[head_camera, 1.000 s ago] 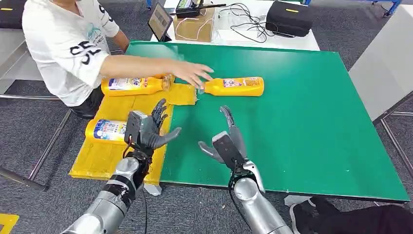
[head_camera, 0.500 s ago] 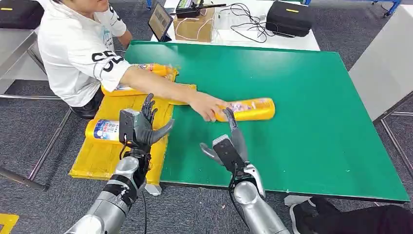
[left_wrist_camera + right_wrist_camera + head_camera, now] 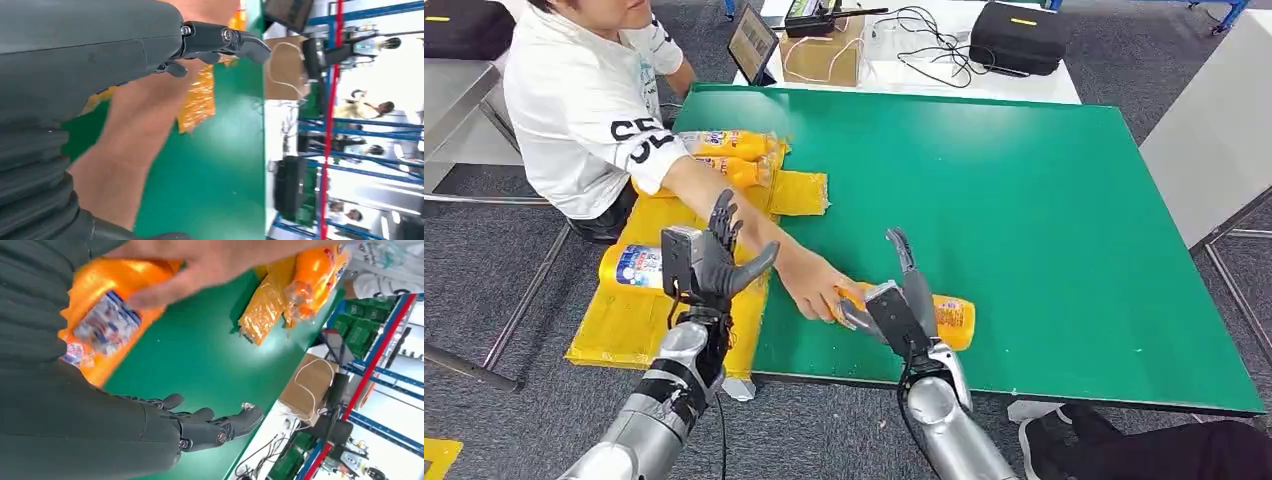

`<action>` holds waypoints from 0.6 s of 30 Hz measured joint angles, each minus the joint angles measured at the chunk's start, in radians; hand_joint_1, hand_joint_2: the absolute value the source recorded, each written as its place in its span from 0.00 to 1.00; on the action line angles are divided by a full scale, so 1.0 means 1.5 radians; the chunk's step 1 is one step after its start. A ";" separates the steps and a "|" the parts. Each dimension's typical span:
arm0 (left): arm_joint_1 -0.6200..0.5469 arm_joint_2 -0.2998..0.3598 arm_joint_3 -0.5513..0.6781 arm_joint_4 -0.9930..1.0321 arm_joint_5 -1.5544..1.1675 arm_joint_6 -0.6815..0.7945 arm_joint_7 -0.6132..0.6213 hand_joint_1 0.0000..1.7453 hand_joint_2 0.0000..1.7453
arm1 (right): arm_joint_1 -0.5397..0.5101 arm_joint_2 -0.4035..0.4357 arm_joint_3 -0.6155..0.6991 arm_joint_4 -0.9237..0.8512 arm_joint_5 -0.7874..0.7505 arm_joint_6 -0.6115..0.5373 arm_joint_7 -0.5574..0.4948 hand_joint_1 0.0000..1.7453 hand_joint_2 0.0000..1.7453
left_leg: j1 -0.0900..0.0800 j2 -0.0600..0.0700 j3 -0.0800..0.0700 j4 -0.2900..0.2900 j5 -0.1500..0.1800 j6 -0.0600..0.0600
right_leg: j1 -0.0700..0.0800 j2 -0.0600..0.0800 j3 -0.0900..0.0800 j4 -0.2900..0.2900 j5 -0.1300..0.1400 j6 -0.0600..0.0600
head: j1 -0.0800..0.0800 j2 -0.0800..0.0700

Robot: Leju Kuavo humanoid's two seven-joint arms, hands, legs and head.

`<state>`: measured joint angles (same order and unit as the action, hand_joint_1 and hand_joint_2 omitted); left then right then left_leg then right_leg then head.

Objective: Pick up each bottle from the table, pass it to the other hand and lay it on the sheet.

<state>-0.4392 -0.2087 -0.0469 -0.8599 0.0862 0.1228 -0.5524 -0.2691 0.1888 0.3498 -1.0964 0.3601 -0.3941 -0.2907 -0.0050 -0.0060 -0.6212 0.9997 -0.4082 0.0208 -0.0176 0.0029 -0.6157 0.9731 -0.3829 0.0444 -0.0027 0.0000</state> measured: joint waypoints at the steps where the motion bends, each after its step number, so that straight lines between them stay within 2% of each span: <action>1: 0.003 0.000 0.000 -0.007 0.000 -0.003 0.000 0.00 1.00 | 0.000 -0.001 -0.001 0.000 0.003 0.001 0.004 0.00 1.00 | 0.000 0.000 0.000 0.000 0.000 0.000 | 0.000 0.000 0.000 0.000 0.000 0.000 | 0.000 0.000; 18: 0.014 0.000 0.000 -0.028 0.003 -0.030 0.006 0.00 1.00 | -0.003 -0.027 -0.004 0.027 0.092 0.016 0.066 0.00 1.00 | 0.000 0.000 0.000 0.000 0.000 0.000 | 0.000 0.000 0.000 0.000 0.000 0.000 | 0.000 0.000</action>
<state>-0.4184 -0.2087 -0.0469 -0.9018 0.0904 0.0782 -0.5440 -0.2741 0.1488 0.3437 -1.0559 0.4975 -0.3708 -0.1922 -0.0050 -0.0061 -0.6213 0.9997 -0.4083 0.0208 -0.0175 0.0029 -0.6156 0.9731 -0.3829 0.0444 -0.0027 0.0000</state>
